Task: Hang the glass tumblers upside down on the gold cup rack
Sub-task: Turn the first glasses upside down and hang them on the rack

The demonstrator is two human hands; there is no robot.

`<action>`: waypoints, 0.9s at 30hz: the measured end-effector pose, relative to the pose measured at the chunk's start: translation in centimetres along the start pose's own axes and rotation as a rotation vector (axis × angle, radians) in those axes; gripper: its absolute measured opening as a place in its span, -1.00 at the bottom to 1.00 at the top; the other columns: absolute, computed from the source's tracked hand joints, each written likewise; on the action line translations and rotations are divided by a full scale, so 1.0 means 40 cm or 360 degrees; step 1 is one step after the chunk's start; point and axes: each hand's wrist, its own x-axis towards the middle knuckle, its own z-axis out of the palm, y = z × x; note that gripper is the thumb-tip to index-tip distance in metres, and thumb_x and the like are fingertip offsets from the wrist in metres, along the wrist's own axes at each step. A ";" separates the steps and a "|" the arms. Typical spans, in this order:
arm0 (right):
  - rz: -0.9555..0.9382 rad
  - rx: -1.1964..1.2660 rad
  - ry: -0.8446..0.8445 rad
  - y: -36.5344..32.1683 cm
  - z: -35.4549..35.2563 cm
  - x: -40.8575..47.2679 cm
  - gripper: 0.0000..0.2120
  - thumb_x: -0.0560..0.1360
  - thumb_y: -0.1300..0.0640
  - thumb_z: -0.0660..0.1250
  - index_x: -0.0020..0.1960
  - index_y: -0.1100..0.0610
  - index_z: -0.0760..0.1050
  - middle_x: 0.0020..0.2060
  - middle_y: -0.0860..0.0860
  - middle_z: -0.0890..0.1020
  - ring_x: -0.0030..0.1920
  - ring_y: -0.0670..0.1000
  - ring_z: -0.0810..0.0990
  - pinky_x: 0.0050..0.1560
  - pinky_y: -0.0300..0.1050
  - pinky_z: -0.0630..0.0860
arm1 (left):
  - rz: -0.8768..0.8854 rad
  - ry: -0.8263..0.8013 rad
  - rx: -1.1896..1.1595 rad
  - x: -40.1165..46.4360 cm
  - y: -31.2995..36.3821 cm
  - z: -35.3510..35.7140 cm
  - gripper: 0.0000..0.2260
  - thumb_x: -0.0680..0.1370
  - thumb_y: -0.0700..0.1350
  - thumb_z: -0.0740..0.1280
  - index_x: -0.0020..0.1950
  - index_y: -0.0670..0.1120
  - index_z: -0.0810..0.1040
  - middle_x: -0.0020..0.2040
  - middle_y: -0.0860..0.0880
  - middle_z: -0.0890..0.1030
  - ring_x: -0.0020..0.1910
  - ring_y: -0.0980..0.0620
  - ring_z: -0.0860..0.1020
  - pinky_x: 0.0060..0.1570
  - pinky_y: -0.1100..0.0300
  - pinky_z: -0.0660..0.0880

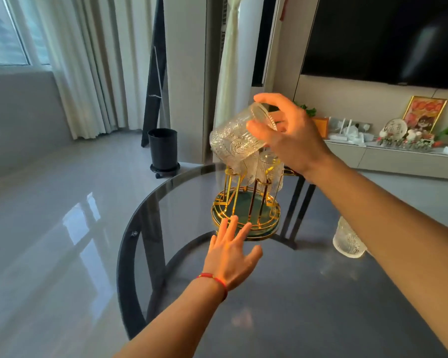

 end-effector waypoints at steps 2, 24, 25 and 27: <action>0.0012 -0.0137 0.0036 -0.011 0.038 0.072 -0.52 0.53 -0.12 0.42 0.42 -0.08 0.46 0.35 0.00 0.55 0.32 0.04 0.53 0.28 0.09 0.55 | -0.0014 -0.0052 0.0091 0.001 -0.010 0.013 -0.39 0.60 0.29 0.10 0.61 0.16 0.05 0.65 -0.03 -0.08 0.60 -0.07 -0.17 0.53 -0.20 -0.09; 0.0265 -0.0885 -0.0440 0.155 0.218 0.212 -0.41 0.48 -0.19 0.43 0.44 0.00 0.46 0.37 0.14 0.57 0.34 0.24 0.54 0.30 0.15 0.50 | -0.0017 -0.0145 0.0441 0.011 -0.016 0.044 -0.27 0.57 0.32 0.08 0.61 0.15 -0.20 0.63 -0.07 -0.25 0.59 -0.16 -0.22 0.53 -0.22 -0.19; 0.0240 -0.0959 -0.0469 0.161 0.222 0.208 -0.42 0.49 -0.20 0.40 0.44 0.00 0.44 0.32 0.13 0.60 0.32 0.24 0.55 0.32 0.16 0.47 | -0.0018 -0.0143 0.0454 0.012 -0.014 0.043 -0.28 0.57 0.31 0.10 0.61 0.15 -0.19 0.64 -0.07 -0.24 0.59 -0.17 -0.21 0.53 -0.22 -0.17; 0.0179 -0.1122 -0.0528 0.169 0.230 0.200 -0.44 0.53 -0.22 0.34 0.45 -0.02 0.41 0.25 0.12 0.63 0.31 0.24 0.55 0.34 0.19 0.36 | -0.0021 -0.0142 0.0480 0.014 -0.011 0.042 -0.27 0.58 0.26 0.14 0.61 0.14 -0.18 0.64 -0.08 -0.23 0.60 -0.18 -0.19 0.54 -0.24 -0.14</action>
